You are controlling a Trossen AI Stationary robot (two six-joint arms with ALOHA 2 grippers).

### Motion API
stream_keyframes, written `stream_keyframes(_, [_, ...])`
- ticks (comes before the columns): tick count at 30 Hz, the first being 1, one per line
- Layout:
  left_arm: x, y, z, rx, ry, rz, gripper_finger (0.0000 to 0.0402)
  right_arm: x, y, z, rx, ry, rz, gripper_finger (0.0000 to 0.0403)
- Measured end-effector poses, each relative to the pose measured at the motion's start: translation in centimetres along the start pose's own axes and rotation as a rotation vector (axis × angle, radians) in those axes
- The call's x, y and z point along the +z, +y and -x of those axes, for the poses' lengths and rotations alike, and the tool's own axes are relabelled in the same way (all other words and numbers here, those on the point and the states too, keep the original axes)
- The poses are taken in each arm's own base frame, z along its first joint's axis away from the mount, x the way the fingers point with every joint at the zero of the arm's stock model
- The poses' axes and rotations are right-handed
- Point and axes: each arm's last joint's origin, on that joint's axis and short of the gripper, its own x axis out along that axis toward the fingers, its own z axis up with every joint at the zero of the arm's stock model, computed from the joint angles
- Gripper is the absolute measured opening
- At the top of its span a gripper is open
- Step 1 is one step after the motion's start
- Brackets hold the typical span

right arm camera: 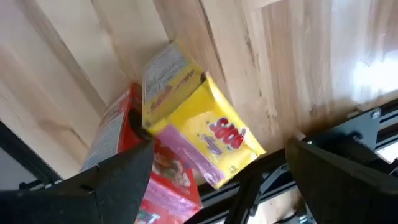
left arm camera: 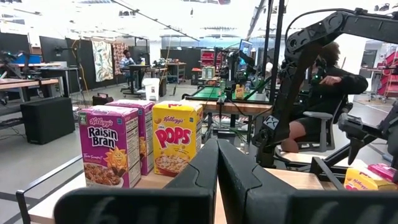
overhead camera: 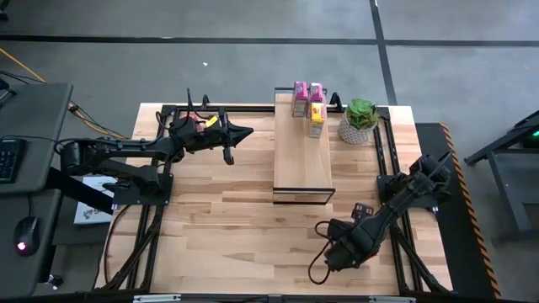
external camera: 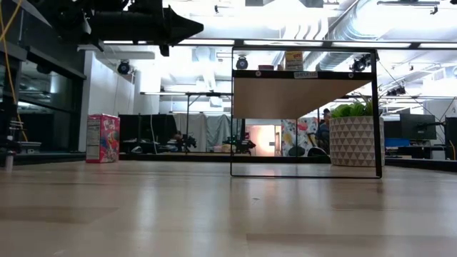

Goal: Stack cereal on shelf
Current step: Put the yellow cereal box on the shelf aligned with the yellow cereal box

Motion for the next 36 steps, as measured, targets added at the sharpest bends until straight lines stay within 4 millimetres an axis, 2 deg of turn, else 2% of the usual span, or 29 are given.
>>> stream_keyframes(8, [-0.01, 0.00, 0.00, 0.000, 0.001, 0.000, 0.0000, -0.48, 0.31, -0.02, 0.002, -0.002, -0.033, 0.0358])
stream_keyframes(23, [-0.01, 0.00, 0.00, 0.000, 0.001, 0.000, 0.0000, -0.18, 0.47, -0.06, 0.000, -0.050, 0.108, 0.0358])
stream_keyframes(36, [-0.01, 0.00, 0.00, 0.000, 0.002, 0.002, 0.0000, -0.03, 0.72, -0.28, 0.004, -0.047, 0.126, 0.0358])
